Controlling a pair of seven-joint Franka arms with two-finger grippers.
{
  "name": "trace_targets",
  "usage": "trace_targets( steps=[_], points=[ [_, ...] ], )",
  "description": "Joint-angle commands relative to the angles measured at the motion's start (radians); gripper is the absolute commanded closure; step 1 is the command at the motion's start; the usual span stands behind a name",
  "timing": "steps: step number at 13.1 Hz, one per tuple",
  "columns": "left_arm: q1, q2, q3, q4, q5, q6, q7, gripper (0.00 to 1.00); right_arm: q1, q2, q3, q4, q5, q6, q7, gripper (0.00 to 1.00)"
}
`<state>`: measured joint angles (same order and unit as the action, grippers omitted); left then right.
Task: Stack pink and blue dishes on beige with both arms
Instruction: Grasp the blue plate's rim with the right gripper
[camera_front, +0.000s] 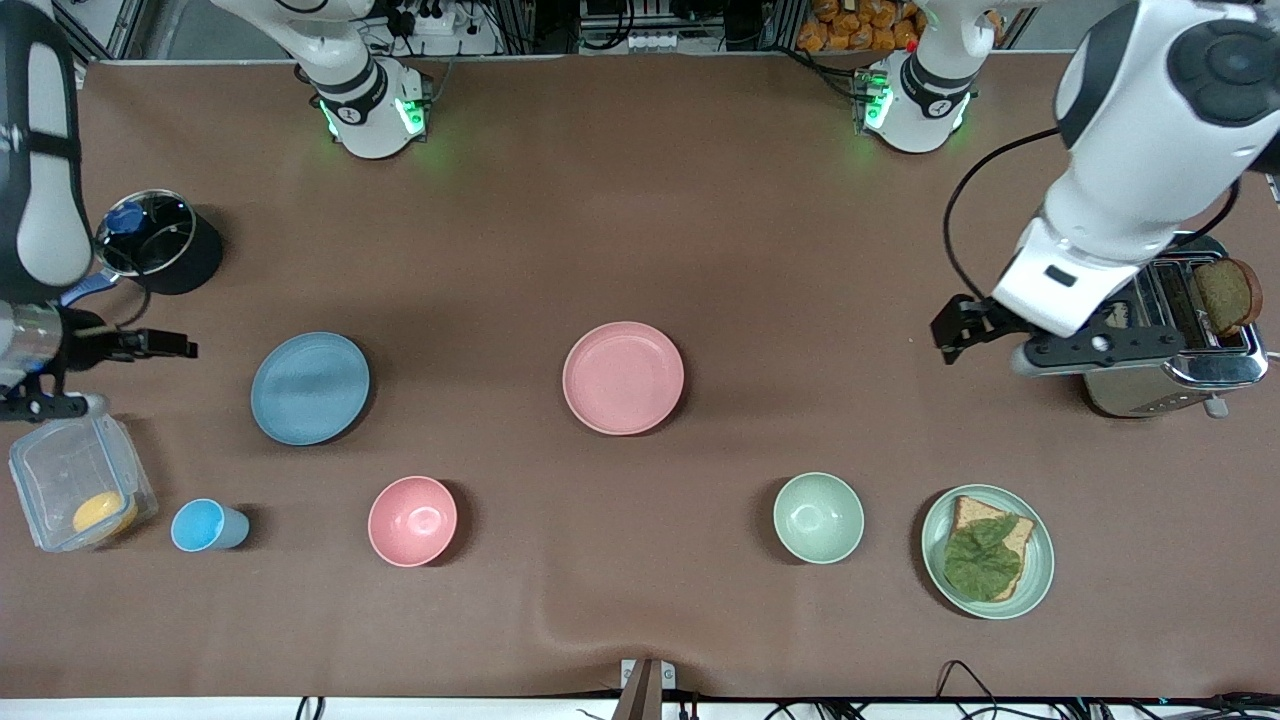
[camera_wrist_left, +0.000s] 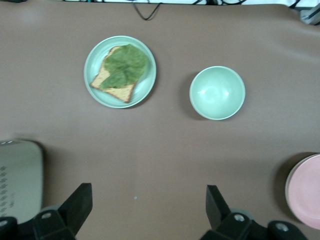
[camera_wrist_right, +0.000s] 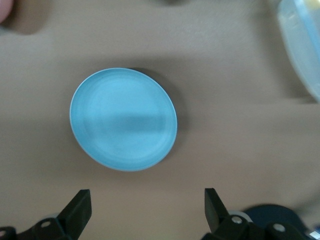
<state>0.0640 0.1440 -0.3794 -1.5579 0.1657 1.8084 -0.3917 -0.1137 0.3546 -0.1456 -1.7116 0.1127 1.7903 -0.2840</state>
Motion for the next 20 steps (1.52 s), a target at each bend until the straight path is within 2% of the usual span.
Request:
trace_targets(
  steps=[1,7,9,11,12,14,15,16,20],
  points=[
    [0.008,-0.050,-0.004,-0.024,0.009,-0.050,0.010,0.00,-0.040,0.029,0.012,-0.077,0.074,0.088,-0.001,0.00],
    [0.085,-0.095,-0.006,-0.024,-0.023,-0.103,0.148,0.00,-0.057,0.213,0.012,-0.097,0.160,0.230,-0.104,0.00],
    [0.106,-0.096,-0.007,-0.011,-0.028,-0.106,0.162,0.00,-0.055,0.247,0.012,-0.095,0.162,0.250,-0.132,0.06],
    [0.108,-0.096,-0.007,-0.008,-0.049,-0.122,0.166,0.00,-0.057,0.259,0.014,-0.094,0.162,0.250,-0.132,0.30],
    [0.109,-0.103,-0.006,0.004,-0.055,-0.130,0.166,0.00,-0.057,0.261,0.014,-0.092,0.162,0.250,-0.132,0.45],
    [0.109,-0.110,-0.006,0.010,-0.058,-0.141,0.175,0.00,-0.054,0.288,0.014,-0.083,0.162,0.251,-0.132,0.64],
    [0.108,-0.113,-0.001,0.010,-0.060,-0.141,0.183,0.00,-0.058,0.302,0.014,-0.072,0.162,0.251,-0.132,0.64],
    [0.094,-0.113,0.035,0.010,-0.061,-0.141,0.198,0.00,-0.058,0.303,0.014,-0.071,0.162,0.250,-0.132,0.64],
    [-0.012,-0.113,0.178,0.010,-0.072,-0.141,0.246,0.00,-0.055,0.303,0.014,-0.069,0.159,0.238,-0.130,0.99]
  ],
)
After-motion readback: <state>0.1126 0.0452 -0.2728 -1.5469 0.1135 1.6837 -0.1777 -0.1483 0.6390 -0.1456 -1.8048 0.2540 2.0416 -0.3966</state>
